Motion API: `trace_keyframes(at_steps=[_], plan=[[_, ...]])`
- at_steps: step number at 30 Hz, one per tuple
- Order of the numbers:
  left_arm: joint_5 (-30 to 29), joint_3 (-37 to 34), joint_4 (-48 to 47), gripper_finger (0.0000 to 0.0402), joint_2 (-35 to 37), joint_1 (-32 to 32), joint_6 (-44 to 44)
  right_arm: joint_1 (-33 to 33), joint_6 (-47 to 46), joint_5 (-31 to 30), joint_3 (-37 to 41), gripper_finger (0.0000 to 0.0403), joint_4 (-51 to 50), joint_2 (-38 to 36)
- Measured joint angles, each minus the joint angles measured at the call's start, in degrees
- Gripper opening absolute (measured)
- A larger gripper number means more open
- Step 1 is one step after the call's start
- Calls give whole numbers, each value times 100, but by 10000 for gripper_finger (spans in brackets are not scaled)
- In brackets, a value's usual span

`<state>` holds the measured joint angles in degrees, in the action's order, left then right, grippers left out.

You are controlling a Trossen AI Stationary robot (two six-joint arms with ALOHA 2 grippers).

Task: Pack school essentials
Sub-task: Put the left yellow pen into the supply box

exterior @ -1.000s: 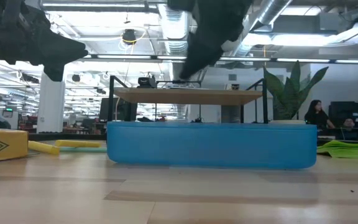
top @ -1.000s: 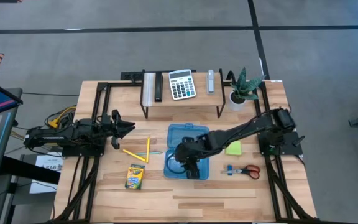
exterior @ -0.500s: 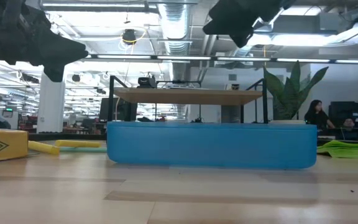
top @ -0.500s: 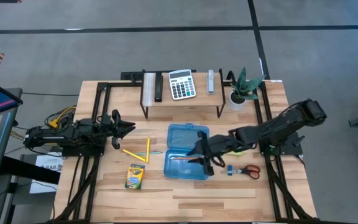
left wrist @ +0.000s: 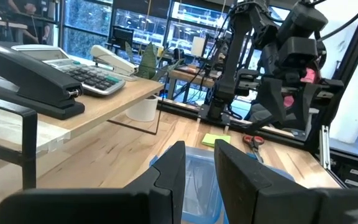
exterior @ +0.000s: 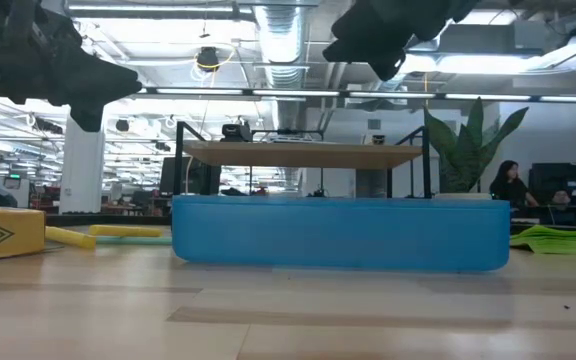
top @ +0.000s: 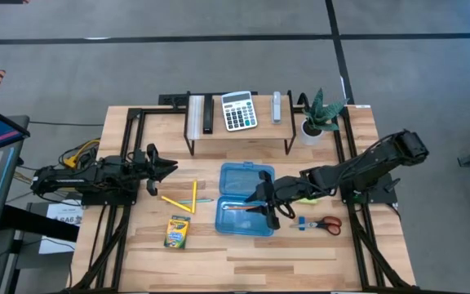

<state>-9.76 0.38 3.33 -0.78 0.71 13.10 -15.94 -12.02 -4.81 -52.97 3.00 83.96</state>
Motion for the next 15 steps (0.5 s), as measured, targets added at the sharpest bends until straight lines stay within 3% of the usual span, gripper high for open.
trace_keyframes(at_steps=[15], plan=[[-101, -1, 20, 73, 0, 0, -21, 0, -10, 0, 0, 163, 90, 0]])
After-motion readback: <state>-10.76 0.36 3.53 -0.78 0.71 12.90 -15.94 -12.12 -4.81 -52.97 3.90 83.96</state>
